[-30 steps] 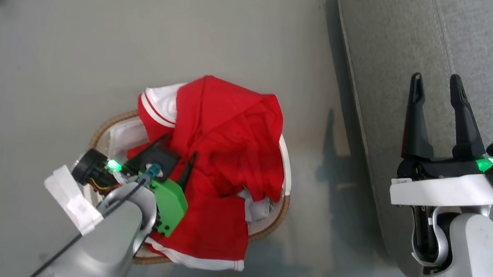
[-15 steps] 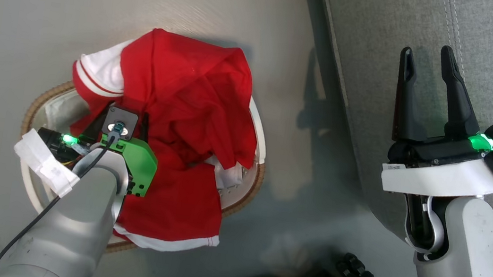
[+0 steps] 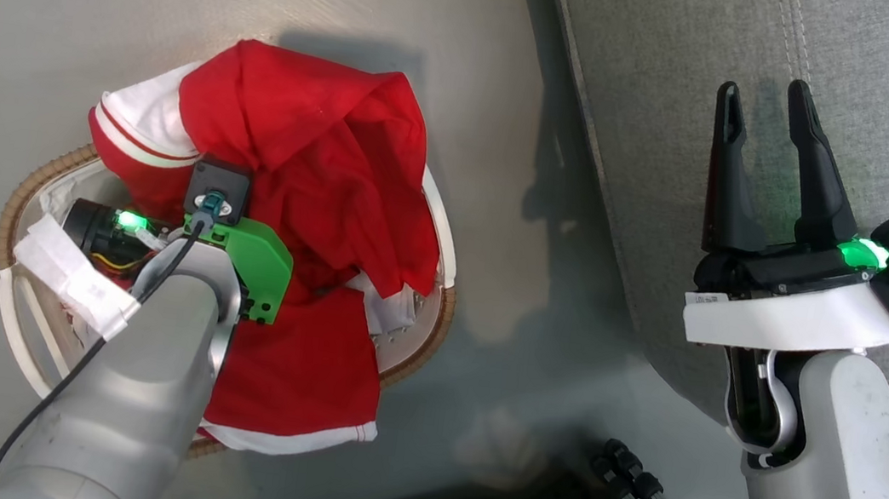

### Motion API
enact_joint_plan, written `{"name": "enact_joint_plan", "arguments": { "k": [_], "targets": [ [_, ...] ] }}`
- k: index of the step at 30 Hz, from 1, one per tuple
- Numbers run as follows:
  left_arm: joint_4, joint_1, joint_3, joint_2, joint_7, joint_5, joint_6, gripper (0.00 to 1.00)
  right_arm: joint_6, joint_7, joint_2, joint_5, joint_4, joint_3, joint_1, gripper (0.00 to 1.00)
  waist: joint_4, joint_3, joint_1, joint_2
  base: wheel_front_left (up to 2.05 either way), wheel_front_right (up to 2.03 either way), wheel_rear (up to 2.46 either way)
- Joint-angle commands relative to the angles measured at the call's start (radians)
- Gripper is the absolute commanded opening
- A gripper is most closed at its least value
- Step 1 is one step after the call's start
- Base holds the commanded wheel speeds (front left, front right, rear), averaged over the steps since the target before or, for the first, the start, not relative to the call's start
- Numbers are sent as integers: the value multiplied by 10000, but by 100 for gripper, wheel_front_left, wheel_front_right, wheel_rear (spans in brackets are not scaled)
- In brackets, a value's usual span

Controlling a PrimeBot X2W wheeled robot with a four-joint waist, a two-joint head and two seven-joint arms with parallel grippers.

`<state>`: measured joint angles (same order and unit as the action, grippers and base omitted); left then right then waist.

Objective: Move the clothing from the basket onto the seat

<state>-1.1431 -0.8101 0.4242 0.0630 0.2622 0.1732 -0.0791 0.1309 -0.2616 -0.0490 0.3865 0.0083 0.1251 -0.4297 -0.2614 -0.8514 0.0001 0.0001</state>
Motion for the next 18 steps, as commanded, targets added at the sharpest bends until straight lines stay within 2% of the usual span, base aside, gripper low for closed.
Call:
{"name": "enact_joint_plan", "arguments": {
  "k": [1,9,18],
  "targets": [
    [124,293,5,88,35,-29,27,0,-3,-53,-26,29,66,0,71,100,98,168,-1,-1,0,0,0],
    [1481,1295,237,6,37,-123,456,0,-3,-53,-29,-273,390,-91,447,100,583,1139,-1,-1,0,0,0],
    [3519,2530,726,77,38,-565,977,0,-3,-53,-33,-904,910,-375,1166,100,1560,3045,-1,-1,0,0,0]
  ]
}}
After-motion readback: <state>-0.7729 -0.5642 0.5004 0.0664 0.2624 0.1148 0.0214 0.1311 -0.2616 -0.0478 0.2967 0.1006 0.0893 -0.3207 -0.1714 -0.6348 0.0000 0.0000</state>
